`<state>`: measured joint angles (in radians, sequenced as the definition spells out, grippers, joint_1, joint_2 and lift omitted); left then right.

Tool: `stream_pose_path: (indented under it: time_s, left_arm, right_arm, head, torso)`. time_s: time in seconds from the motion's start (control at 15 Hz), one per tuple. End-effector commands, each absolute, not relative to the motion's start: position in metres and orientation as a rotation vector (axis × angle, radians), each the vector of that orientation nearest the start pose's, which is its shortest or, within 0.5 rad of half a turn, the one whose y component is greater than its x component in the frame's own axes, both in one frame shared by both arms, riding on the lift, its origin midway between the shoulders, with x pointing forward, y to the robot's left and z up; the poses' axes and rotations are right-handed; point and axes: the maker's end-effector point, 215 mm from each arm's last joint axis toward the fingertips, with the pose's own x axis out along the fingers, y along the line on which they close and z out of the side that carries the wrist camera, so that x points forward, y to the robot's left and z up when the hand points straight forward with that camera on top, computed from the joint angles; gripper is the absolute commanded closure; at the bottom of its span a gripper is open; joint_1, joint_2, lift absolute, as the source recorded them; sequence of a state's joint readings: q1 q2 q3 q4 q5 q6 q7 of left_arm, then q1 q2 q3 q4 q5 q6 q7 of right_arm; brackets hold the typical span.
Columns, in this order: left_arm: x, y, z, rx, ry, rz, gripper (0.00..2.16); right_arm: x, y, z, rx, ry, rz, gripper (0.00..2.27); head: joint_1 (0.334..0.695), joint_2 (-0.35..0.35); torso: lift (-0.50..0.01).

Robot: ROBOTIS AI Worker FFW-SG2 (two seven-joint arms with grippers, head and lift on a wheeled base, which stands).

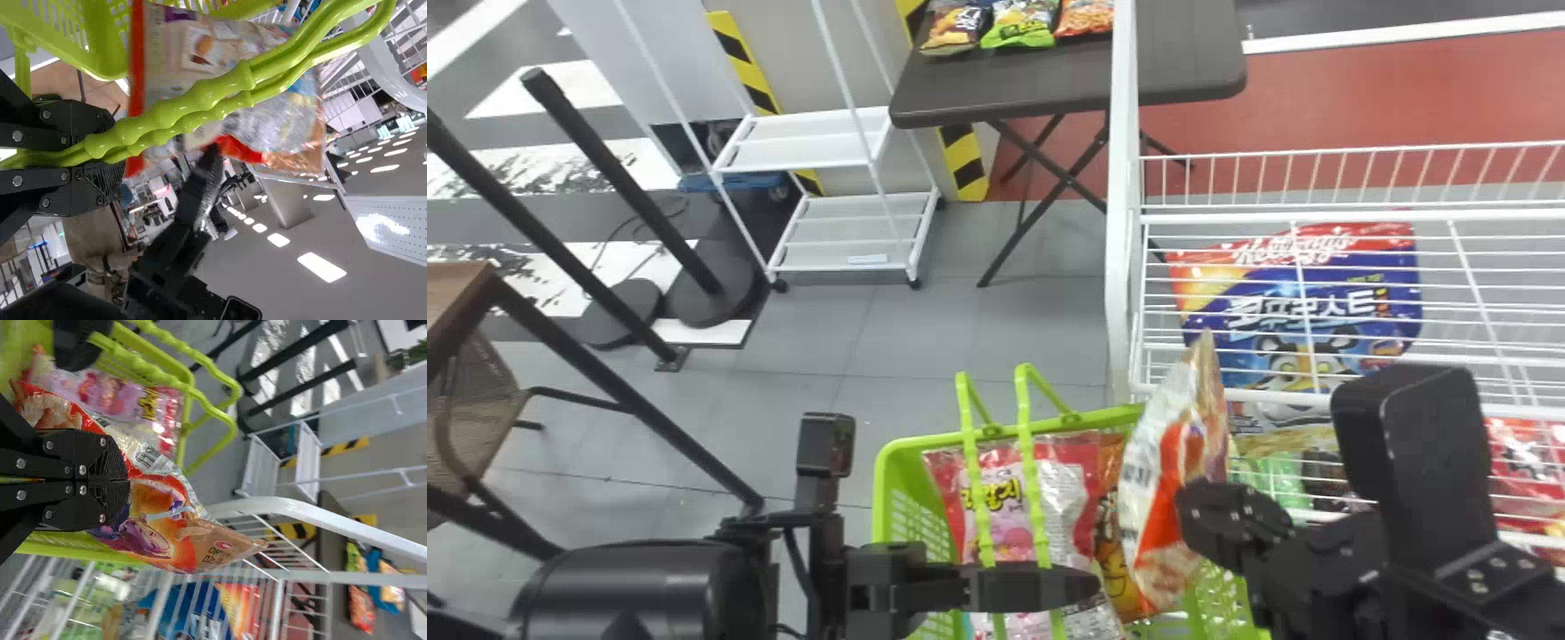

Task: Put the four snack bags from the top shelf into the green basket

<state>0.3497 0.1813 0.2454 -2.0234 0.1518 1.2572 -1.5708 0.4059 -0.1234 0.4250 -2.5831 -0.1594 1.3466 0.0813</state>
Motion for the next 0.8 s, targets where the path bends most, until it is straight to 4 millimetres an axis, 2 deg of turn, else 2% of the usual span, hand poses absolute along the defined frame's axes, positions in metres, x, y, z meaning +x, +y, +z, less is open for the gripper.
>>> stream_pose_path:
  time_s: [0.0,0.2,0.27,0.33,0.4,0.47,0.6,0.73]
  left_arm:
    - [0.258,0.139,-0.391,-0.849,0.847,-1.212,2.15]
    - [0.259,0.137,-0.391,-0.850,0.847,-1.214,2.15]
    - [0.259,0.136,-0.391,-0.851,0.846,-1.216,2.15]
    - [0.259,0.136,-0.391,-0.850,0.847,-1.217,2.15]
    - [0.259,0.136,-0.392,-0.848,0.849,-1.215,2.15]
    - [0.259,0.136,-0.392,-0.850,0.848,-1.215,2.15]
    - [0.259,0.136,-0.393,-0.851,0.851,-1.214,2.15]
    - [0.259,0.135,-0.393,-0.850,0.850,-1.216,2.15]
  right_arm:
    - [0.269,0.008,-0.408,-0.002,0.906,0.692,2.26]
    - [0.250,0.006,-0.440,-0.027,1.041,0.723,2.26]
    - [0.253,0.011,-0.441,-0.020,1.045,0.747,2.03]
    - [0.252,0.012,-0.442,-0.014,1.050,0.760,1.44]
    - [0.250,0.012,-0.440,0.001,1.051,0.769,0.29]
    - [0.253,0.008,-0.433,0.016,1.034,0.765,0.00]
    - [0.260,0.000,-0.417,0.068,1.003,0.763,0.00]
    - [0.277,-0.018,-0.403,0.112,0.965,0.726,0.05]
  head:
    - [0.695,0.308]
    - [0.695,0.328]
    - [0.695,0.334]
    - [0.695,0.339]
    - [0.695,0.344]
    - [0.695,0.348]
    - [0.695,0.343]
    - [0.695,0.328]
  torso:
    - [0.000]
    - [0.000]
    - [0.000]
    - [0.000]
    - [0.000]
    - [0.000]
    - [0.000]
    - [0.000]
